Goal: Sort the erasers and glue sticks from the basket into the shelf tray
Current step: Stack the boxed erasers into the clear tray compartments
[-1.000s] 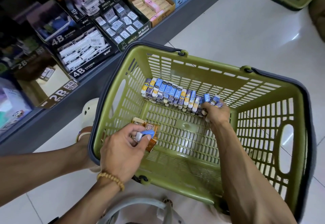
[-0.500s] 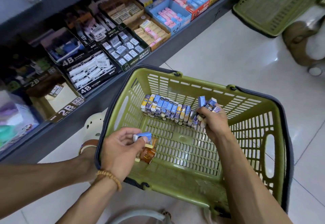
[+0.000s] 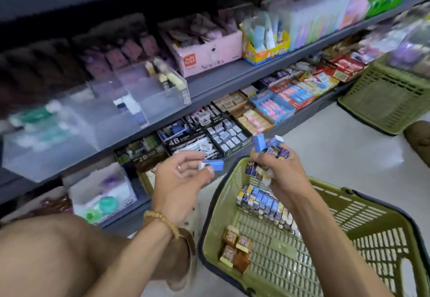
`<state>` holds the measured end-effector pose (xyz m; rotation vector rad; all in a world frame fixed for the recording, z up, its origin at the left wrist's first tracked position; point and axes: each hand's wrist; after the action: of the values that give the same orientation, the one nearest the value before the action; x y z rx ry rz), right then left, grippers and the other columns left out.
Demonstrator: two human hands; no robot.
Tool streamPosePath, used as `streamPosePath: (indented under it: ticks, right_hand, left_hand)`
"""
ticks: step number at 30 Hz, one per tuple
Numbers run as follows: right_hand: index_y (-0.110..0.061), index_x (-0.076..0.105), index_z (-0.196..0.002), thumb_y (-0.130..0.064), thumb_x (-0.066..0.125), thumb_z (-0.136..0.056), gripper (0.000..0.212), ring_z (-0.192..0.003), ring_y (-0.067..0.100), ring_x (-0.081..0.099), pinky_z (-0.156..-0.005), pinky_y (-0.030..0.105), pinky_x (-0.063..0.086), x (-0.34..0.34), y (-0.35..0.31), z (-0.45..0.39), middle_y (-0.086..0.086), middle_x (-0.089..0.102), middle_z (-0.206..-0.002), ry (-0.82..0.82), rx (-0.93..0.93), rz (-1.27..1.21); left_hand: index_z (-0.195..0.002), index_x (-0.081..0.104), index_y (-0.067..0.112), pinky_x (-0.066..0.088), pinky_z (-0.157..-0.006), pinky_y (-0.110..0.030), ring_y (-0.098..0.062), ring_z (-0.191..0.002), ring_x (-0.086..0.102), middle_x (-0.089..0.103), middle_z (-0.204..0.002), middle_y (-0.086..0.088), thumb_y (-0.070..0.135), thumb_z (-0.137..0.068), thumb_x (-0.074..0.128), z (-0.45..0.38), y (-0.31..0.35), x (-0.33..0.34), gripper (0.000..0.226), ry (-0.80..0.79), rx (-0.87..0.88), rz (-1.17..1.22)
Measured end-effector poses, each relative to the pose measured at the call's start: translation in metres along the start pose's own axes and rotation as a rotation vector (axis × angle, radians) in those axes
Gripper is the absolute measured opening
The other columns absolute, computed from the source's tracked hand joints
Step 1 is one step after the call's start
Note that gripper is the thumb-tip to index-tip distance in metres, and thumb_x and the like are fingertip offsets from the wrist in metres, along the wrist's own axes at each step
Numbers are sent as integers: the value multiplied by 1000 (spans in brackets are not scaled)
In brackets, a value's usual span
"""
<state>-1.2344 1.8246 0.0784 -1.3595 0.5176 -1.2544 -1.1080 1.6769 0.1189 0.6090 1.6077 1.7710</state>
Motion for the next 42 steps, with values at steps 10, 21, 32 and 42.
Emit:
streamPosePath:
  ticks: [10,21,32,42]
  right_hand:
    - [-7,63,-76,8,74,-77,19,-43,20,48,-56,31,44,111,-49,-16,5,53,-51,-154,-56,111]
    - [0,55,-88,18,62,-82,20,-40,19,51,-42,24,41,175,-65,-29,11,57,-54,-304,-67,180]
    - [-1,60,-90,10,67,-83,15,-42,17,50,-47,29,38,174,-57,-40,14,57,-60,-240,-36,203]
    - [-5,58,-85,16,62,-84,21,-35,12,46,-37,19,35,186,-58,-32,6,52,-49,-267,-42,236]
  left_hand:
    - [-80,70,24,56,-62,-20,-11,-62,68,72,-73,-2,-4,-77,75,-49,84,-91,28,149,229,-76]
    - [-96,76,16,47,-83,-23,-15,-84,62,66,-85,3,10,-78,76,-139,99,-155,19,106,308,-931]
    - [-82,60,23,42,-73,-23,-15,-81,54,55,-83,6,4,-76,71,-164,83,-145,24,11,323,-1112]
    - [-80,65,28,50,-72,-24,-8,-76,63,65,-79,15,36,-82,73,-148,102,-137,12,59,433,-989]
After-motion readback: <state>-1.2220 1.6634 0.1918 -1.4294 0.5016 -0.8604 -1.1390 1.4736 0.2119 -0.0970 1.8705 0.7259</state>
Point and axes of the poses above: each hand's wrist, its own z-axis away from the middle knuckle, its own x-axis out of the palm, y = z × x
